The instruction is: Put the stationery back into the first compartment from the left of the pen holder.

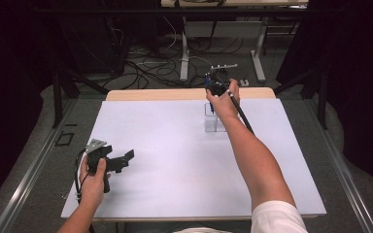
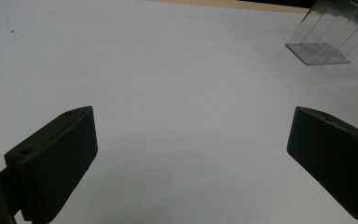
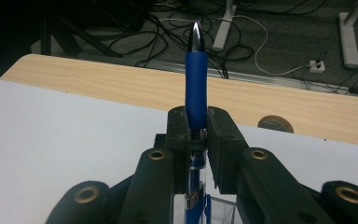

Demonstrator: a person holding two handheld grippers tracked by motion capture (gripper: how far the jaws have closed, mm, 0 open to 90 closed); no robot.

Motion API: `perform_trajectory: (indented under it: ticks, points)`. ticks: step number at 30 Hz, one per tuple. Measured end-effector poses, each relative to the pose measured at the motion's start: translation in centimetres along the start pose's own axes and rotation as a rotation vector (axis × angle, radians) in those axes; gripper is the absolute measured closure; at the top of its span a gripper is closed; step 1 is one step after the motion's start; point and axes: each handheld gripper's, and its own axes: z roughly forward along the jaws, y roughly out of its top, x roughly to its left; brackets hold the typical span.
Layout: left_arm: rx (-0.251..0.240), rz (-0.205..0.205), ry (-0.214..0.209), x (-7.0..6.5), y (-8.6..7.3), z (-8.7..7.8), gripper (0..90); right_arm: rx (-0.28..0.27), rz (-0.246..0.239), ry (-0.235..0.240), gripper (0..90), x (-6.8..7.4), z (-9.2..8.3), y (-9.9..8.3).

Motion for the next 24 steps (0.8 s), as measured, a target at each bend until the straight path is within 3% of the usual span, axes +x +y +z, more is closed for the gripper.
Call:
perform_trajectory:
  ticks: [24]
  points:
    - [-0.001, 0.001, 0.0, -0.1, 0.0, 0.0, 1.7, 0.024, -0.018, -0.004, 79.7, 0.4, 1.1, -1.1]
